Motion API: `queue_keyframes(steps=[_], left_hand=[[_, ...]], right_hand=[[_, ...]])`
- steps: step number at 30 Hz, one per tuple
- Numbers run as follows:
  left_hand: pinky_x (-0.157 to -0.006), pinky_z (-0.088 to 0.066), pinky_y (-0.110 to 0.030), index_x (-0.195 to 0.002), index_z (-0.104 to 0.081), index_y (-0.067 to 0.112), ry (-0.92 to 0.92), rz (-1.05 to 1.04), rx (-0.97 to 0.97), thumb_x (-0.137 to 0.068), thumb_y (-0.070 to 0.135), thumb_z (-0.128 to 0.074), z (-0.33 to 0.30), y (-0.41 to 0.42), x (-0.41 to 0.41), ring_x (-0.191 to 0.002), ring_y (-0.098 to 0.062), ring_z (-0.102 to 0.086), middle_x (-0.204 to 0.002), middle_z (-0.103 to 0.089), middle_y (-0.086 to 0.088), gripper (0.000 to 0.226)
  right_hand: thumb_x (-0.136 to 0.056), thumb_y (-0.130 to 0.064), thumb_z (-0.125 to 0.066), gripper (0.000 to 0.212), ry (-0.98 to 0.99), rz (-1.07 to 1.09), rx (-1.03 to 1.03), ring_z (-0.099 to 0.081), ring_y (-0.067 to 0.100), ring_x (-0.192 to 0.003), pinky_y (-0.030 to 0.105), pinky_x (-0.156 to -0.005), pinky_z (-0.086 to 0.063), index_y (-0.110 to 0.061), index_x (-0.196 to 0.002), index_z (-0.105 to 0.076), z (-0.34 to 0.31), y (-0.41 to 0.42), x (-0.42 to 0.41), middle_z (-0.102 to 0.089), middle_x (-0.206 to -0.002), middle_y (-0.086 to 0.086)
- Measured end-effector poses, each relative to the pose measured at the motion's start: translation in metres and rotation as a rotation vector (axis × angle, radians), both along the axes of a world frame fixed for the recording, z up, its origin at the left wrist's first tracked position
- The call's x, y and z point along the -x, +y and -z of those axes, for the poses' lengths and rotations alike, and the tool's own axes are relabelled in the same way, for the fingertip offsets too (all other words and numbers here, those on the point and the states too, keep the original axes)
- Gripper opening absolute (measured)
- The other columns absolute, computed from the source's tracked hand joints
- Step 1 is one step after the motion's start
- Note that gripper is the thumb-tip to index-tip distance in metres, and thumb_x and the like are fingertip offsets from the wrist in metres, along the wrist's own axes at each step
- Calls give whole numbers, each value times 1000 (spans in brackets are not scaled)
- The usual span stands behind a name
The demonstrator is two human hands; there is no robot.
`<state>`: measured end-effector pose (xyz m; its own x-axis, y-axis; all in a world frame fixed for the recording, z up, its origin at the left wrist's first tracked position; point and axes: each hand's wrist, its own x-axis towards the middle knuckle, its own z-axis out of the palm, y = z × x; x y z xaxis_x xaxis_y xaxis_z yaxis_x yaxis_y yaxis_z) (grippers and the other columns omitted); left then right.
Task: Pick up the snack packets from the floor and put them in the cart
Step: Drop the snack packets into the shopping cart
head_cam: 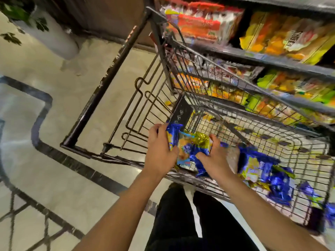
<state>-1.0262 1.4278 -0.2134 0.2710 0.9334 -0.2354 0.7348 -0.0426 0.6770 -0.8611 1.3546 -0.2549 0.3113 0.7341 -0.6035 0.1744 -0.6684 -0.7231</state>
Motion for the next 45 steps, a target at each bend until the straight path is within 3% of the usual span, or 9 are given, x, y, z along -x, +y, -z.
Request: queue_keyframes(steps=[4, 7, 14, 18, 24, 28, 32, 37, 45], left_hand=[[-109, -39, -34, -141, -38, 17, 67, 98, 52, -75, 19, -67, 37, 17, -7, -130, -24, -38, -141, -30, -3, 72], [-107, -39, -33, -143, -36, 17, 164, 153, 114, -77, 15, -72, 67, 30, -8, -130, -25, -35, -143, -27, -3, 74], [-97, -43, -43, -134, -42, 14, 299, 314, 193, -78, 32, -73, 130, 35, -4, -123, -30, -36, -140, -30, -7, 66], [-101, -33, -39, -131, -44, 14, 363, 388, 184, -82, 32, -72, 161, 33, -4, -125, -29, -38, -139, -36, -7, 59], [-95, -32, -34, -130, -42, 17, 422, 439, 187, -81, 32, -70, 192, 34, -5, -121, -27, -40, -137, -35, -4, 59], [-103, -34, -39, -138, -39, 16, 450, 473, 187, -82, 41, -67, 201, 34, -3, -130, -26, -34, -143, -34, -5, 67], [-111, -30, -42, -145, -33, 16, 405, 456, 329, -79, 31, -75, 192, 34, -4, -136, -32, -26, -149, -24, -8, 79], [-107, -35, -42, -148, -32, 18, 341, 421, 412, -78, 22, -77, 180, 38, -3, -134, -35, -24, -148, -19, -7, 83], [-98, -39, -36, -150, -30, 29, 319, 373, 428, -76, 21, -76, 174, 41, 1, -130, -31, -28, -149, -14, -4, 87]], right_hand=[[-84, -25, -70, 89, 4, 39, 65, -35, 24, -137, 29, -106, -28, -24, -154, -15, 28, 18, 10, -28, -153, 7], [-85, -24, -72, 92, 1, 64, 112, -38, 27, -131, 32, -103, -34, -25, -155, -12, 48, 29, 14, -29, -147, 11], [-84, -21, -73, 86, -82, 116, 236, -50, 28, -109, 35, -93, -45, -23, -151, -18, 90, 27, 29, -30, -133, 13], [-79, -24, -79, 93, -116, 133, 227, -39, 33, -125, 37, -102, -38, -16, -150, -19, 106, 29, 46, -32, -137, 18], [-78, -24, -79, 92, -171, 168, 314, -41, 40, -125, 43, -103, -39, -13, -148, -20, 122, 39, 63, -32, -136, 20], [-75, -27, -81, 94, -156, 219, 339, -37, 40, -127, 48, -104, -37, -19, -148, -21, 131, 39, 64, -31, -137, 16], [-75, -24, -80, 96, -128, 220, 354, -37, 38, -129, 47, -108, -36, -22, -149, -20, 134, 35, 63, -31, -138, 15], [-75, -16, -80, 99, -60, 234, 358, -44, 34, -126, 37, -101, -42, -24, -151, -17, 130, 33, 60, -26, -141, 13], [-76, -14, -76, 97, -50, 278, 323, -41, 33, -125, 37, -100, -44, -20, -153, -17, 129, 27, 57, -28, -139, 15]])
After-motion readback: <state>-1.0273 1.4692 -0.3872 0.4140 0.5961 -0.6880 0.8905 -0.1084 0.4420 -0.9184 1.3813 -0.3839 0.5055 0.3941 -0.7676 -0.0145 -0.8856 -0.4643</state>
